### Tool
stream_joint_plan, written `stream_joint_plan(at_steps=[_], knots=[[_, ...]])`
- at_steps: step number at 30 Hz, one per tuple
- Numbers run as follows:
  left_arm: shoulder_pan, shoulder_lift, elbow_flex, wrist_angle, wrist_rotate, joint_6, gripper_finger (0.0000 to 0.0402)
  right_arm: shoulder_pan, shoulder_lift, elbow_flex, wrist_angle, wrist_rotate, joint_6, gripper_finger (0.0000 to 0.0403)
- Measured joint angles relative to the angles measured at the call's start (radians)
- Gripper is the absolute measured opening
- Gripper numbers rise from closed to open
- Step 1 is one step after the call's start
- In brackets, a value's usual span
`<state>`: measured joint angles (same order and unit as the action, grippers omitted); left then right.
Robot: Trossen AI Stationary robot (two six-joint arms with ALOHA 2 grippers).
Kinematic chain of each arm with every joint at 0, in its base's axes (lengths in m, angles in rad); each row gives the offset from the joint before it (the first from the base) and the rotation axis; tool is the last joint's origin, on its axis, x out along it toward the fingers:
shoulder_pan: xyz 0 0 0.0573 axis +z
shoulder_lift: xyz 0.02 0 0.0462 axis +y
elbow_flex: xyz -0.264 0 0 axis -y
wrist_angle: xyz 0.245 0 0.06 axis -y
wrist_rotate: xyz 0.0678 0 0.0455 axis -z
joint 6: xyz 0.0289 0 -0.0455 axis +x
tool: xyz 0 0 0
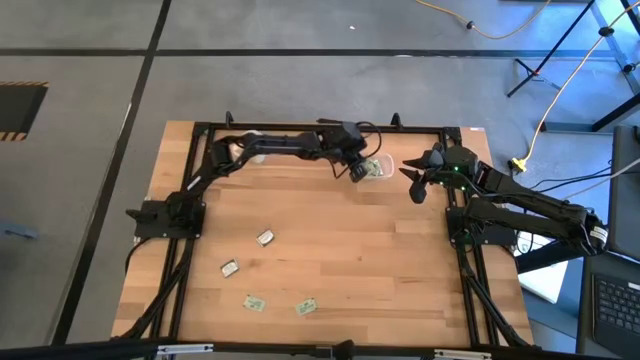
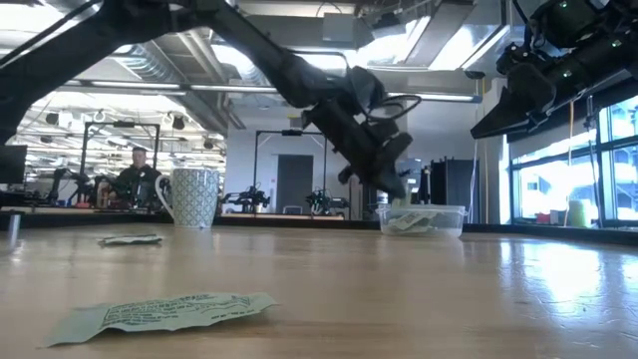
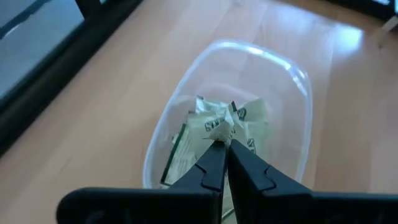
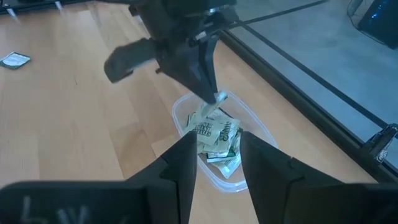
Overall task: Pick and place items into bin
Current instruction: Put the stevia packet into the transparent bin, then put the truvia packet into the transparent bin
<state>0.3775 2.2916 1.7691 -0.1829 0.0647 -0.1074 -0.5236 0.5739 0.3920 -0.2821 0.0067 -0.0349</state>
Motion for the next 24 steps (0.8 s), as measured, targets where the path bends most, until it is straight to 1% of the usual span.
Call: stream_joint_plan(at_steps=[4,6,13,17,21,24], knots=[[-0.001,0.005,0.0,-0.001,0.001,0.006,0.0017,0.0,0.0,0.0,-0.001,0.0,0.0,0.0126],[-0.001,0.004,0.001,0.0,0.005,0.035,0.0025,0.0,0.0,0.0,-0.001,0.0,0.0,0.0126],[-0.001,-0.024,0.002,-0.015,0.013,0.061,0.0075,0.0,0.0,0.0,-0.017,0.0,0.002,0.0126],[0.005,-0.068,0.001,-0.058,0.017,0.085,0.0095,0.0,0.0,0.0,-0.045,0.0,0.003,0.0126],[-0.003,-0.153,0.001,-0.222,0.016,0.184,0.0102,0.0,0.0,0.0,-0.046,0.0,0.003,0.0126],[-0.025,-0.226,0.002,-0.442,0.016,0.293,0.01,0.0,0.0,0.0,-0.05,0.0,0.003,0.0126]])
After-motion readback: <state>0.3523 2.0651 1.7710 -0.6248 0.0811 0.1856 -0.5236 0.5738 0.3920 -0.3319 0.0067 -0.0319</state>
